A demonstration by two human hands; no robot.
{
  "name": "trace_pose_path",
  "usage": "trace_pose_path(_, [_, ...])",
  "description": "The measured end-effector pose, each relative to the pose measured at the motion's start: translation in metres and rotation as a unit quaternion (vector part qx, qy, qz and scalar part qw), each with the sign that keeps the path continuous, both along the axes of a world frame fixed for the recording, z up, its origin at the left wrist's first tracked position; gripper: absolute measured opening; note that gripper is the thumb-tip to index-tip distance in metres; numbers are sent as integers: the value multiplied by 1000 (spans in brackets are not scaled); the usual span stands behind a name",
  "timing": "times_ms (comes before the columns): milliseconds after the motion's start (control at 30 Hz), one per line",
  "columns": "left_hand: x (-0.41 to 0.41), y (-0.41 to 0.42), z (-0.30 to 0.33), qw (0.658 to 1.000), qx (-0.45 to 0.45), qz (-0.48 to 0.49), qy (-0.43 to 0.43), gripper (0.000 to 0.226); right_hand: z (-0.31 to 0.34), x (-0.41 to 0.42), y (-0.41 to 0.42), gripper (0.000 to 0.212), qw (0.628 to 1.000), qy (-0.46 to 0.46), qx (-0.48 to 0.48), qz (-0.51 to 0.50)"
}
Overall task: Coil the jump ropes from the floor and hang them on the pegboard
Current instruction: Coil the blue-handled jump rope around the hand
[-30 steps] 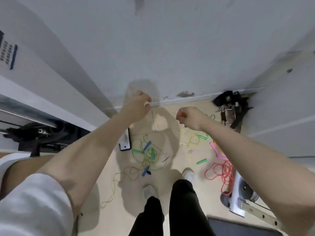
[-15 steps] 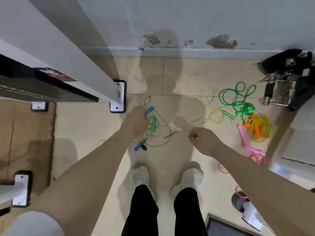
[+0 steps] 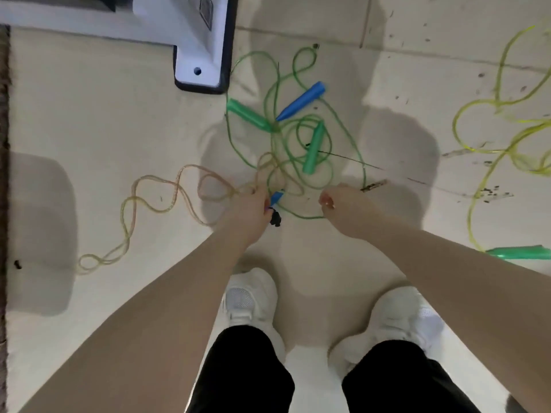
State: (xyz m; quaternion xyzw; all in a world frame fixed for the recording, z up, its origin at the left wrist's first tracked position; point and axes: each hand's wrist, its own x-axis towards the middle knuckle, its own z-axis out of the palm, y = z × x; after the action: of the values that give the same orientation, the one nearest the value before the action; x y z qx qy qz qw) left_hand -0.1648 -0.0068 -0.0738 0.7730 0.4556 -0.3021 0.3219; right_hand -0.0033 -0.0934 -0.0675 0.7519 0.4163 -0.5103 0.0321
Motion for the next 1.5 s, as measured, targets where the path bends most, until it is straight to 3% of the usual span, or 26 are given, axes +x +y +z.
trace_pose_path(233, [0, -25, -41, 991, 120, 1, 60, 35, -41, -12, -7, 29, 1000, 20, 13, -8])
trace_pose_path(333, [4, -20, -27, 996, 56, 56, 37, 33, -21, -8, -7, 33, 999, 37, 28, -8])
trace_pose_path(467, [19, -15, 27, 991, -57, 88, -79, 8, 37, 9, 0, 67, 986, -12, 163, -31])
trace_pose_path(600, [46, -8, 117, 969, -159, 105, -158, 7, 108, 21, 7, 76, 985, 61, 151, 52])
trace_pose_path(700, [70, 4, 193, 948, -190, 138, -215, 7, 177, 35, 20, 51, 978, 106, 180, -22])
trace_pose_path(833, [93, 35, 302, 864, -283, 258, -327, 33, 287, 68, 36, 12, 977, 109, 155, -95])
trace_pose_path(867, [99, 43, 332, 855, -293, 262, -340, 41, 315, 76, 36, 16, 976, 110, 154, -112])
trace_pose_path(933, [111, 57, 393, 871, -268, 229, -341, 49, 374, 91, 35, 26, 973, 97, 173, -118])
trace_pose_path(1033, [128, 66, 487, 884, -234, 181, -362, 50, 467, 108, 37, 24, 966, 58, 219, -123])
trace_pose_path(1167, [140, 72, 604, 844, -218, 198, -448, 47, 566, 116, 32, 36, 952, -22, 249, -177])
trace_pose_path(1333, [135, 82, 723, 806, -260, 207, -490, 49, 644, 112, 13, 16, 947, -137, 188, -223])
trace_pose_path(1433, [122, 93, 763, 746, -334, 273, -507, 57, 665, 103, -1, 19, 938, -111, 171, -279])
trace_pose_path(1500, [114, 100, 780, 734, -333, 291, -515, 56, 686, 102, -1, 28, 914, -49, 206, -347])
